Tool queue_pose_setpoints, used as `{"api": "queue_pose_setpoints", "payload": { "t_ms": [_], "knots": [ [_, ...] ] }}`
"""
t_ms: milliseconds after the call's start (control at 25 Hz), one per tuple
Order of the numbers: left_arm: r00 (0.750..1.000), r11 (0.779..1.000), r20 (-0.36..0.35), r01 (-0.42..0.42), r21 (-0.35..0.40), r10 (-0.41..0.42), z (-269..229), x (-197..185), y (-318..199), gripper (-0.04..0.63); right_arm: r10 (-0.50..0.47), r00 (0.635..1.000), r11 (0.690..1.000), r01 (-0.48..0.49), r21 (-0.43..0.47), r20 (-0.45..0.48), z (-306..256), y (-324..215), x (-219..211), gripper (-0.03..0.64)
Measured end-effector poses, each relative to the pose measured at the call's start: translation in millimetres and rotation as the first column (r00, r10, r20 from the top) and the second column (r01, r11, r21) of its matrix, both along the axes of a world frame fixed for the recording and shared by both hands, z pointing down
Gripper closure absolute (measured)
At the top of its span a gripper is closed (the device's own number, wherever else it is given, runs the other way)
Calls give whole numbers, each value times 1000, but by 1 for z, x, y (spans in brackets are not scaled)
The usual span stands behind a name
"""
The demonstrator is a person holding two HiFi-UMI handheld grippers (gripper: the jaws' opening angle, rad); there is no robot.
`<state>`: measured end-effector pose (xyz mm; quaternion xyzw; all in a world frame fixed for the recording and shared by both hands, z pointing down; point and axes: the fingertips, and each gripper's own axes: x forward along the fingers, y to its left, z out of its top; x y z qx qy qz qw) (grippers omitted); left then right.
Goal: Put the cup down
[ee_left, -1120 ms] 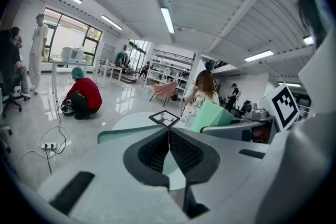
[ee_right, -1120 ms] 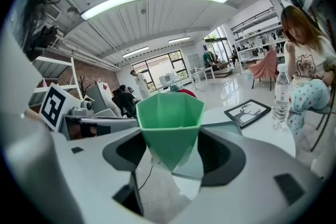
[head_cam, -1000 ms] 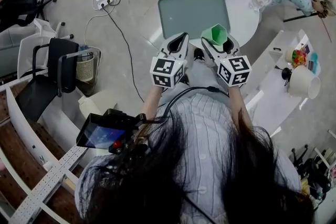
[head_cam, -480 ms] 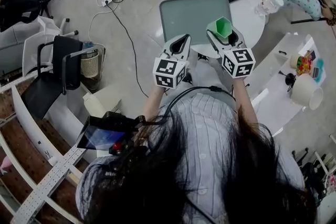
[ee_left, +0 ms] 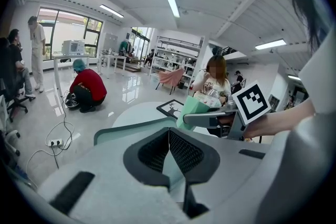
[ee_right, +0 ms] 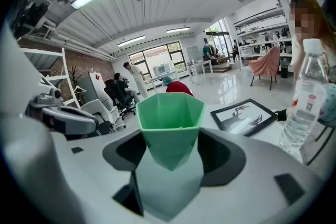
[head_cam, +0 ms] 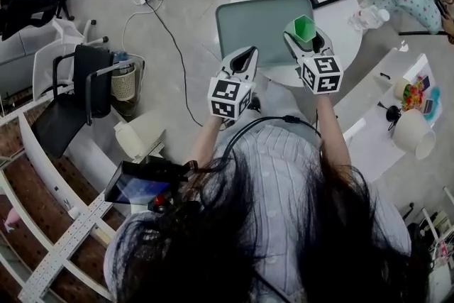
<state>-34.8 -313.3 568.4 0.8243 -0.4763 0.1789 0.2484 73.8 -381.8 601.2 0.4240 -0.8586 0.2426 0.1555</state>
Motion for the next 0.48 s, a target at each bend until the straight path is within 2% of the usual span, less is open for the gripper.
{"api": "queue_pose_setpoints", "payload": {
  "t_ms": [480],
  "knots": [
    [1000, 1000, 8, 6, -11, -6, 3, 4, -22, 580, -78, 985, 997, 80, 11, -156, 52, -37, -8, 301]
  ]
}}
